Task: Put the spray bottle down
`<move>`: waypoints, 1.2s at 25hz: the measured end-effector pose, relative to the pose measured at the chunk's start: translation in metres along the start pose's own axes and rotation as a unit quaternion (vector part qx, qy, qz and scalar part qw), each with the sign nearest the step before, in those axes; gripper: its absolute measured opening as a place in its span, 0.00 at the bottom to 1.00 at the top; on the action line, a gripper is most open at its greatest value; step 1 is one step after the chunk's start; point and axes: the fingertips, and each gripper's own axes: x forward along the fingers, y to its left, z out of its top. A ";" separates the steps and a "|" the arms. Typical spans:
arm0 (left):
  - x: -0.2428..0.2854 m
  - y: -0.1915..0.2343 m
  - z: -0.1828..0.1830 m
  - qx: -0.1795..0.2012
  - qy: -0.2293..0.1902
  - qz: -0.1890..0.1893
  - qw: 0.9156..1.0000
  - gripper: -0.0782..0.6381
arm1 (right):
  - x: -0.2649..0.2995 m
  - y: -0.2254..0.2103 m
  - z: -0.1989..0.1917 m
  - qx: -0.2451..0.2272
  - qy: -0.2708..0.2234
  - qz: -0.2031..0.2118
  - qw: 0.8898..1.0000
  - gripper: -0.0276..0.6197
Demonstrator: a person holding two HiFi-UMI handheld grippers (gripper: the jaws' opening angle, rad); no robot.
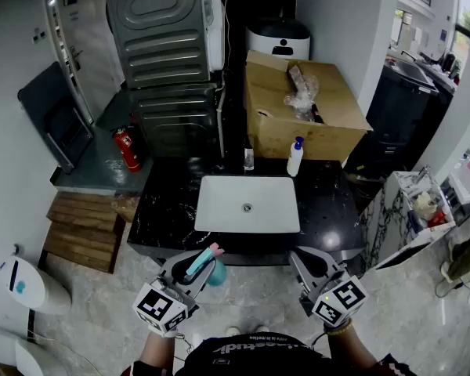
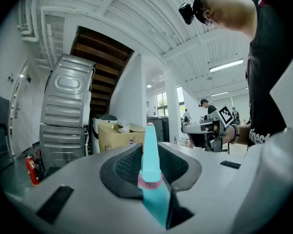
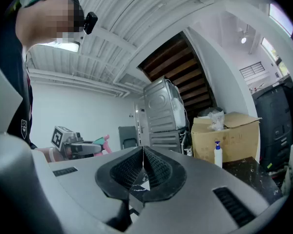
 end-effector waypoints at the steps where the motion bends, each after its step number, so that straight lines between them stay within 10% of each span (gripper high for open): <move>1: 0.002 -0.002 -0.002 0.001 0.002 -0.005 1.000 0.25 | -0.001 -0.001 0.000 -0.003 0.000 -0.002 1.000 0.10; 30: 0.020 -0.030 -0.020 0.004 0.028 -0.001 1.000 0.25 | -0.035 -0.037 0.003 0.004 -0.012 -0.033 0.999 0.10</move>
